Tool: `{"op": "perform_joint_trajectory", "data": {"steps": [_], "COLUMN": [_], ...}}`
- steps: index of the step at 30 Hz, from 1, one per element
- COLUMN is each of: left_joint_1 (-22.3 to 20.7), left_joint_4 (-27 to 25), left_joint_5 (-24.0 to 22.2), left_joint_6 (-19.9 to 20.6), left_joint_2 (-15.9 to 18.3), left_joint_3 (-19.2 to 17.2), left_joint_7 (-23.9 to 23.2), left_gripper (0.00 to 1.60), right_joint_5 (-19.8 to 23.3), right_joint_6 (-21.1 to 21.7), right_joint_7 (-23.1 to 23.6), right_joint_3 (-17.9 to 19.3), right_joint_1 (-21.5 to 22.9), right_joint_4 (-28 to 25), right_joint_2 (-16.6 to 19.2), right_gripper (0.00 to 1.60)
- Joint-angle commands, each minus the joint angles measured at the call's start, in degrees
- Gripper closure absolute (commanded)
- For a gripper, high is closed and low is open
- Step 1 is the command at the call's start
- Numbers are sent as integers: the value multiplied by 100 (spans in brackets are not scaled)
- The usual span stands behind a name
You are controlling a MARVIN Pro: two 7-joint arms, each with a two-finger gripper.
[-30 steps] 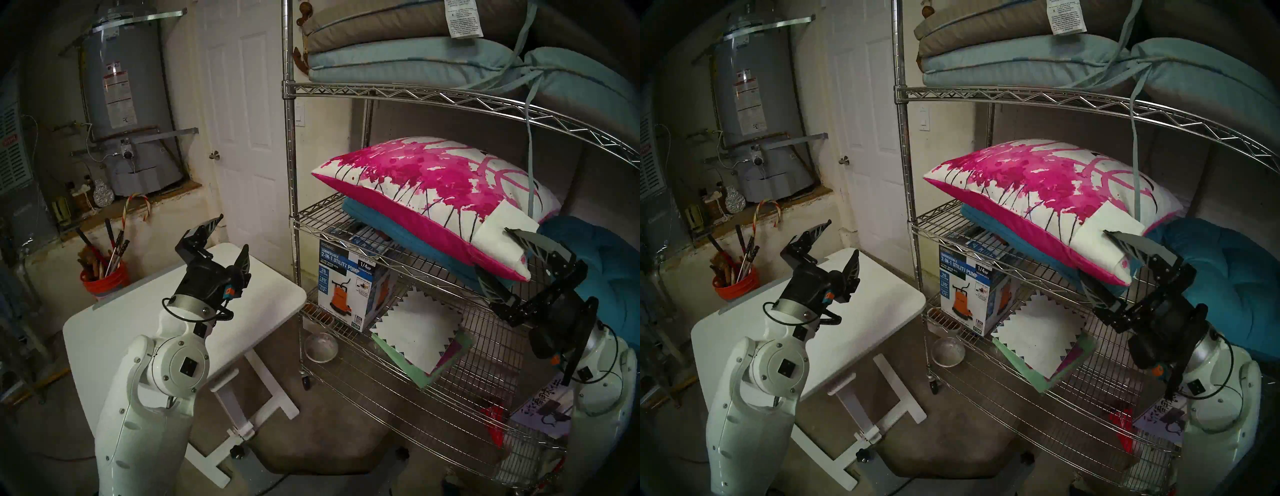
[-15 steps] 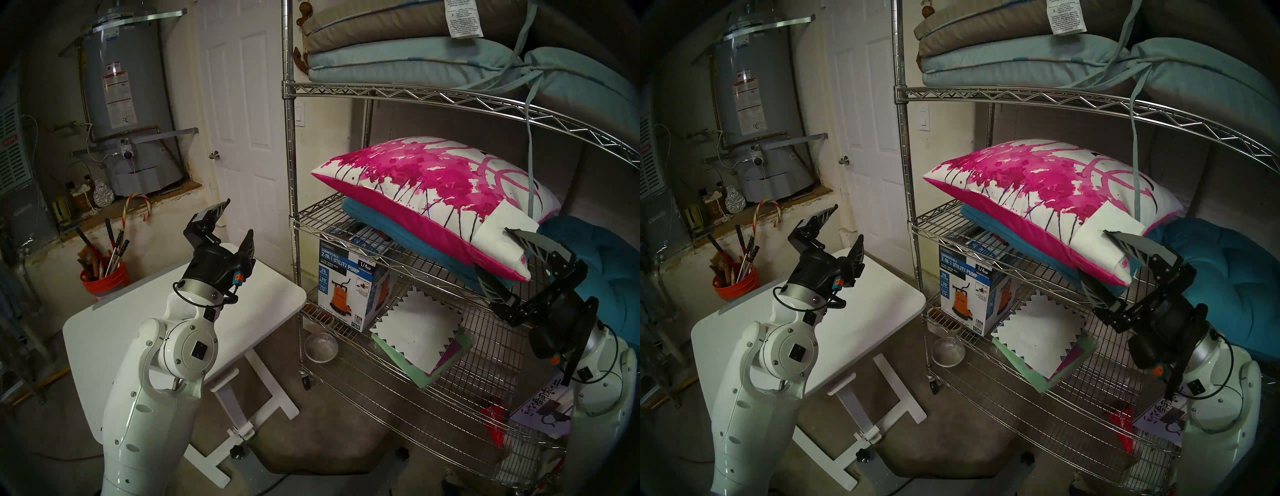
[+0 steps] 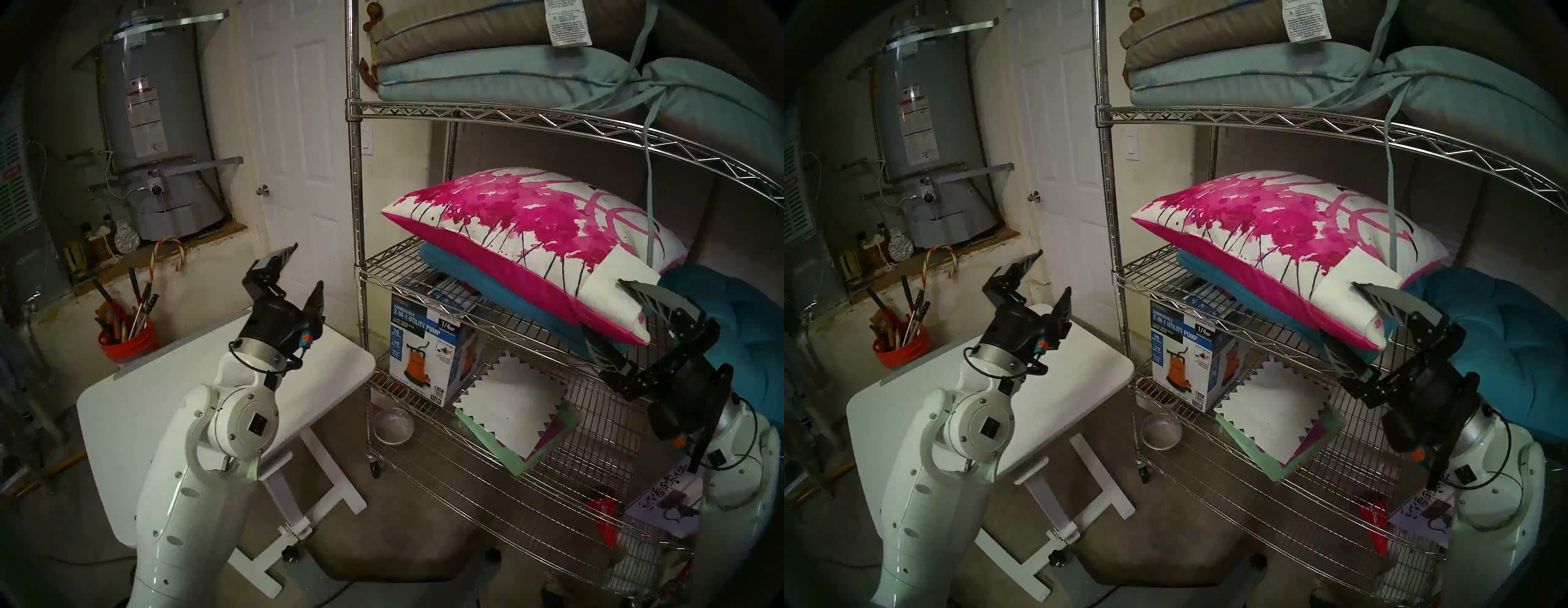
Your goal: Take cushion off the shelf
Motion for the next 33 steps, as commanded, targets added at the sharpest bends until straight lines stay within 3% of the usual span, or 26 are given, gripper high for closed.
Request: {"op": "perform_joint_trajectory", "data": {"steps": [1, 16, 25, 26, 28, 33], "left_joint_1": [-662, -1503, -1986, -2197, -2079, -2485], "left_joint_4": [218, 586, 816, 971, 913, 1313], "left_joint_5": [553, 1471, 1564, 1540, 1626, 1686], "left_joint_6": [-164, -466, -583, -590, -663, -757], "left_joint_2": [-122, -484, -547, -524, -651, -750], "left_joint_3": [541, 595, 572, 583, 473, 416], "left_joint_7": [-98, -405, -558, -580, -579, -558], "left_gripper": [0, 0, 0, 0, 0, 0], "right_joint_5": [35, 34, 40, 40, 40, 38], "right_joint_6": [-15, -16, -15, -15, -15, -16], "right_joint_7": [-29, -29, -29, -29, -29, -29], "right_joint_3": [10, 10, 12, 12, 12, 11], "right_joint_1": [28, 28, 26, 25, 25, 27], "right_joint_4": [-86, -86, -90, -90, -90, -88], "right_joint_2": [10, 10, 10, 10, 10, 10], "right_gripper": [0, 0, 0, 0, 0, 0]}}
